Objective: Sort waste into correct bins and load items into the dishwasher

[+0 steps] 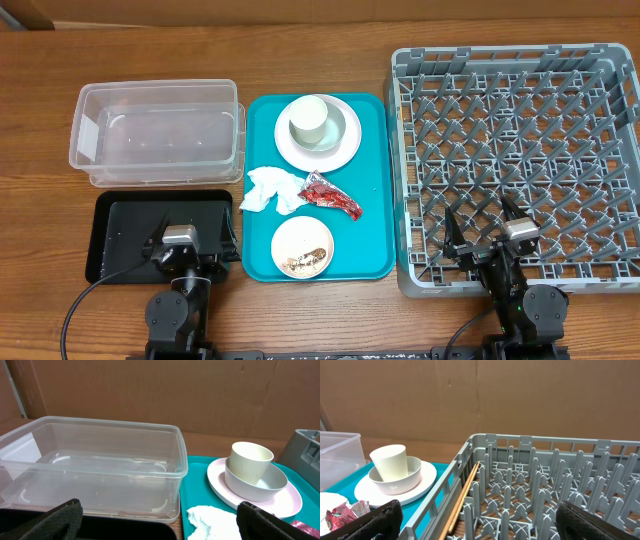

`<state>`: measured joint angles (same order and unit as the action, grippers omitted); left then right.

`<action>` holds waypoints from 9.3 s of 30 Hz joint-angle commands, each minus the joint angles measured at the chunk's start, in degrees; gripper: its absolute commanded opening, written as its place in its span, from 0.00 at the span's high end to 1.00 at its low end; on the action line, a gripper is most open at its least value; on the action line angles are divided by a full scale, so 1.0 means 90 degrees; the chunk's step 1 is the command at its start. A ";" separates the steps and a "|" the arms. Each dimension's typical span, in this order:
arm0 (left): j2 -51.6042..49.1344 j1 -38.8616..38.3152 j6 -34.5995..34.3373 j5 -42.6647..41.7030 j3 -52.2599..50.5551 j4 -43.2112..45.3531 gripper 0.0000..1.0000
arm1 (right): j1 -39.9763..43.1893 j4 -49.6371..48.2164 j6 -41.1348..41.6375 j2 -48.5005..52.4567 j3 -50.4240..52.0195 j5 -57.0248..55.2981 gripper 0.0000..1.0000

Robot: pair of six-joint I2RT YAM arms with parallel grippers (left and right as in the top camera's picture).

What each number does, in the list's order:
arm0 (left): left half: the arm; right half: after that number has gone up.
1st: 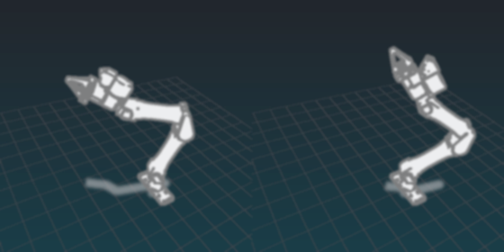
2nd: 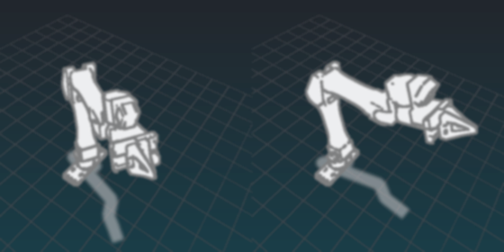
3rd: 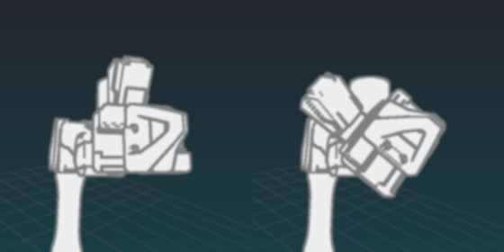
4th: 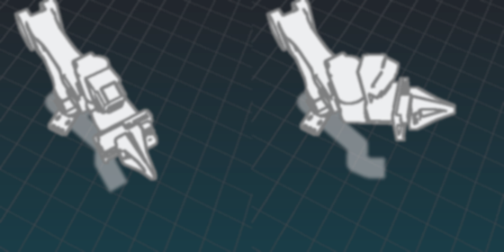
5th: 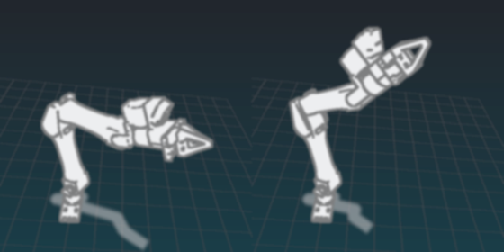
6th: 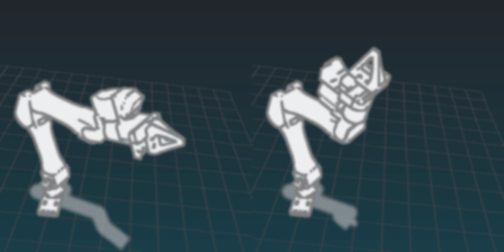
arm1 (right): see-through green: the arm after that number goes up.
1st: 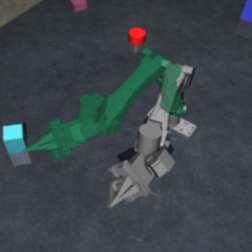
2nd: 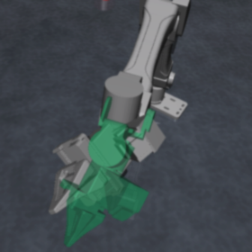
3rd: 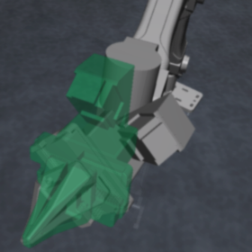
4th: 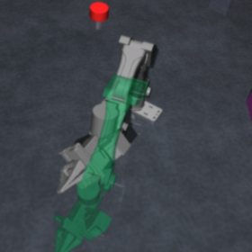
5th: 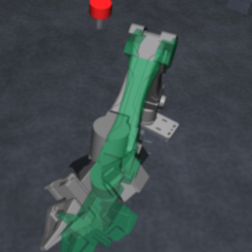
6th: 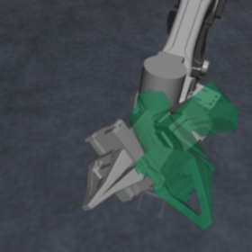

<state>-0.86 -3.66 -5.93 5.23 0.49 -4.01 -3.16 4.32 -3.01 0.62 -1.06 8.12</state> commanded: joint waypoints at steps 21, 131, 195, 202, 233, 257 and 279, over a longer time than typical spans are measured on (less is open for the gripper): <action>0.0066 0.0029 0.0075 0.0080 -0.0024 0.0019 0.00 | -0.0046 -0.0036 0.0027 -0.0051 0.0068 -0.0019 0.00; 0.0056 0.0029 -0.3721 -0.3487 0.0352 0.1763 0.00 | -0.0046 -0.0036 0.0027 -0.0051 0.0068 -0.0019 0.00; -1.0435 -0.5166 -0.4369 0.0206 0.8082 -0.6023 0.71 | -0.0046 -0.0036 0.0027 -0.0051 0.0068 -0.0019 0.00; -1.1072 -0.5132 -0.4371 0.0464 0.8082 -0.6013 0.71 | -0.0046 -0.0036 0.0027 -0.0051 0.0068 -0.0019 0.00; -1.1834 -0.5132 -0.4396 0.0464 0.8082 -0.5887 0.83 | -0.0046 -0.0036 0.0027 -0.0051 0.0068 -0.0022 0.00; -1.1837 -0.5132 -0.4539 0.0459 0.8029 -0.6020 0.88 | -0.0046 -0.0036 0.0027 -0.0051 0.0068 -0.0019 0.00; -1.1795 -0.5132 -0.3951 0.1081 0.8638 -0.7087 0.96 | -0.0046 -0.0036 0.0027 -0.0051 0.0068 -0.0019 0.00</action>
<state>-106.32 -50.22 -43.72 9.87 75.31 -66.13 -3.16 4.29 -2.98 0.62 -1.06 8.12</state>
